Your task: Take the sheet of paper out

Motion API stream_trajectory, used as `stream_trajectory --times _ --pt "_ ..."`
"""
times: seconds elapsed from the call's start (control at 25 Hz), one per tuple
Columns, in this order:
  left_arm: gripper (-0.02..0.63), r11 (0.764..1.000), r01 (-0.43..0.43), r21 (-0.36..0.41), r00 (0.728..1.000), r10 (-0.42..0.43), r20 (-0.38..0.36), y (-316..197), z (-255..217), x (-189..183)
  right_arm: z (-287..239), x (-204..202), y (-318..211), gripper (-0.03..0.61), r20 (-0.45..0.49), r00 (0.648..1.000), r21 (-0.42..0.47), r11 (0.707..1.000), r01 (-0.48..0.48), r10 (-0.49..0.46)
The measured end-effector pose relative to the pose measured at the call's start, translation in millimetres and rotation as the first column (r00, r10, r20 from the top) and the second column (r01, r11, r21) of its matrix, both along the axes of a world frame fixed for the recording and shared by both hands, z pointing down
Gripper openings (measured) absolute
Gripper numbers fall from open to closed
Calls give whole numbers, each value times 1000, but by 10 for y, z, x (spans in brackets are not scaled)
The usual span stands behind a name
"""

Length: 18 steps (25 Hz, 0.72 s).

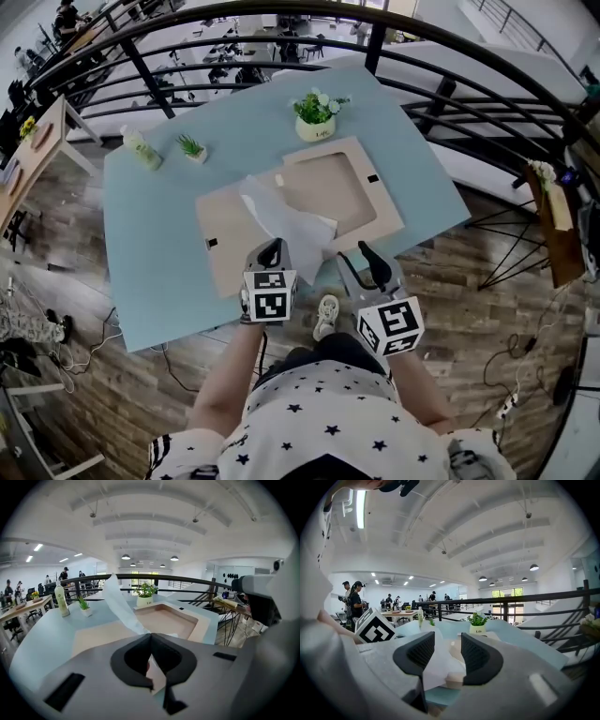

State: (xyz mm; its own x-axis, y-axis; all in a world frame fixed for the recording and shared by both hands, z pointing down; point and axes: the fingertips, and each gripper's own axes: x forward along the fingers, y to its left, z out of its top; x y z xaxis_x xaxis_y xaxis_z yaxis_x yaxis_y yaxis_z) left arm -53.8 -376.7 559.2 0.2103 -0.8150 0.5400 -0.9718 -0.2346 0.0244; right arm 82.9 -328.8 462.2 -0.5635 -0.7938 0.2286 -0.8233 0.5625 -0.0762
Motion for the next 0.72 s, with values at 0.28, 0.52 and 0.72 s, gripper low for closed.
stream_trajectory --times 0.28,0.52,0.72 --pt "3 999 3 46 1000 -2 -18 570 -190 -101 -90 -43 557 97 -3 1000 24 999 -23 23" --pt "3 997 8 73 999 -5 -41 1109 -350 -201 -180 -68 1039 19 -12 999 48 998 -43 43" --pt "3 995 2 102 998 4 -59 1538 -532 -255 -246 -119 1391 6 -18 999 68 997 -45 46"
